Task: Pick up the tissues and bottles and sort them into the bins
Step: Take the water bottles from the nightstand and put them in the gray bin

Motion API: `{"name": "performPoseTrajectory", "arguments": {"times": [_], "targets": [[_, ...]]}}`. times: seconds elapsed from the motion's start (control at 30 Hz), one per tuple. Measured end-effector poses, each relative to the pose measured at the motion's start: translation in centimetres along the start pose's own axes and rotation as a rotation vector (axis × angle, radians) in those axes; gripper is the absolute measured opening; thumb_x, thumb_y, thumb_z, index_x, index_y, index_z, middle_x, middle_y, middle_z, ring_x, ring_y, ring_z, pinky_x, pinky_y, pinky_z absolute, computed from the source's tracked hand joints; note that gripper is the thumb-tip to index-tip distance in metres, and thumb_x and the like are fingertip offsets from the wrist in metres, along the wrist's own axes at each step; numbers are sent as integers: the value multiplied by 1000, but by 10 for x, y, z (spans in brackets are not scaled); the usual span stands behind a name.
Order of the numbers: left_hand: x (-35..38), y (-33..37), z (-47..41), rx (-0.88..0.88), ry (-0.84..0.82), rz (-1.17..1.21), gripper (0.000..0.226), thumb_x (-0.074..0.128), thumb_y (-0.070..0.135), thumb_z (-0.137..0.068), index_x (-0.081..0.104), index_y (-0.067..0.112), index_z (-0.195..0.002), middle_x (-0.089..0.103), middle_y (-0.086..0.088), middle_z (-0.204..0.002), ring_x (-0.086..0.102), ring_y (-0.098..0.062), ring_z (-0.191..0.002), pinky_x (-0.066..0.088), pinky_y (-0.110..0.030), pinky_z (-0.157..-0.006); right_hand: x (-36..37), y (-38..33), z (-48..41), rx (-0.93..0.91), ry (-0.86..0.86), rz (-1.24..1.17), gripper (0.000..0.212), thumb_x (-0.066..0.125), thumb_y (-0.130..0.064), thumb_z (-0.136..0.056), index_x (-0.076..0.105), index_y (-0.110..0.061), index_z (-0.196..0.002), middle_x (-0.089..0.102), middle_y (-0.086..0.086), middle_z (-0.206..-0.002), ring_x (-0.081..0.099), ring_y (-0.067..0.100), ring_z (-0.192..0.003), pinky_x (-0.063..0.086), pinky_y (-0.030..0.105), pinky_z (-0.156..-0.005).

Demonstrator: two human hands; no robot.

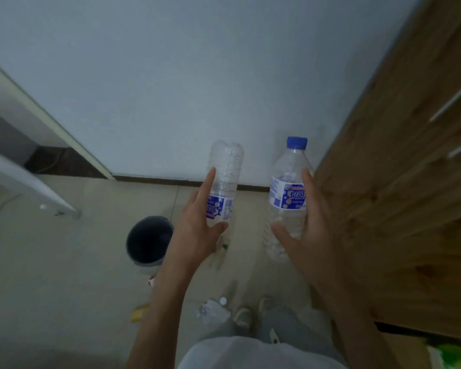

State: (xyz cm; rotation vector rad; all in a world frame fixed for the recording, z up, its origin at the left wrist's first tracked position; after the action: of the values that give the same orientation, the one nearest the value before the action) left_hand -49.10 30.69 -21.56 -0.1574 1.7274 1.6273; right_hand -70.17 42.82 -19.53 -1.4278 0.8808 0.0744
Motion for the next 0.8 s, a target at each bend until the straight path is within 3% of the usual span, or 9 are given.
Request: {"name": "performPoseTrajectory", "arguments": {"times": [0.07,0.2,0.3,0.43,0.5,0.73,0.8], "targets": [[-21,-17,5,-73,95,-2,113,82,6,-85,13,51,-163,52,8,-138,57,16,-101,41,3,-76,23,-11,-14,-66,-75,16,105,82,-19,-88,14,-35,-166,36,-10,-162,43,-18,-125,35,-6,-89],[-55,-48,29,-216,275,7,113,82,5,-84,16,55,-162,53,8,-139,62,-4,-105,49,-3,-71,61,-29,-38,-167,-246,-7,110,82,-17,-87,8,-44,-165,32,-13,-163,41,-17,-123,36,1,-88],[-74,-67,57,-310,386,-28,113,84,7,-82,17,52,-162,53,7,-143,60,-8,-119,52,-22,-94,83,-39,-50,-212,-353,-26,111,82,-17,-87,7,-45,-165,34,-11,-161,46,-17,-118,40,-1,-84],[-93,-86,97,-420,472,-83,119,86,8,-82,12,56,-161,51,4,-148,59,-17,-127,55,-44,-103,115,-47,-63,-255,-446,-41,110,82,-21,-88,6,-41,-166,34,-4,-163,44,-3,-130,39,-5,-80],[-103,-91,117,-451,511,-94,119,85,9,-83,10,59,-160,51,3,-148,61,-18,-125,55,-48,-103,130,-54,-61,-283,-477,-63,109,81,-23,-90,5,-40,-166,35,-2,-162,47,2,-130,40,-5,-78],[-138,-110,166,-498,645,-134,120,87,16,-84,4,57,-162,47,7,-155,57,-9,-126,41,-12,-95,179,-95,-38,-372,-576,-116,104,78,-30,-92,5,-43,-165,40,-2,-154,45,-23,-115,46,3,-69],[-147,-117,172,-497,666,-136,121,88,18,-83,4,56,-162,47,7,-155,58,-11,-125,41,-14,-93,195,-102,-34,-386,-587,-111,102,77,-33,-93,5,-43,-165,41,-2,-153,46,-21,-113,44,8,-73]]}}
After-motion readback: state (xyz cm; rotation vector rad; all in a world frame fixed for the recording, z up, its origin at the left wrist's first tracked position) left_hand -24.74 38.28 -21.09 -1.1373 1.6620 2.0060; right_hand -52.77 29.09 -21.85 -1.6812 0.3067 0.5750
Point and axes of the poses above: each hand's wrist, its own z-axis away from the middle knuckle, its own x-axis out of the palm, y = z × x, the point moved 10 cm from there along -z, towards the middle knuckle
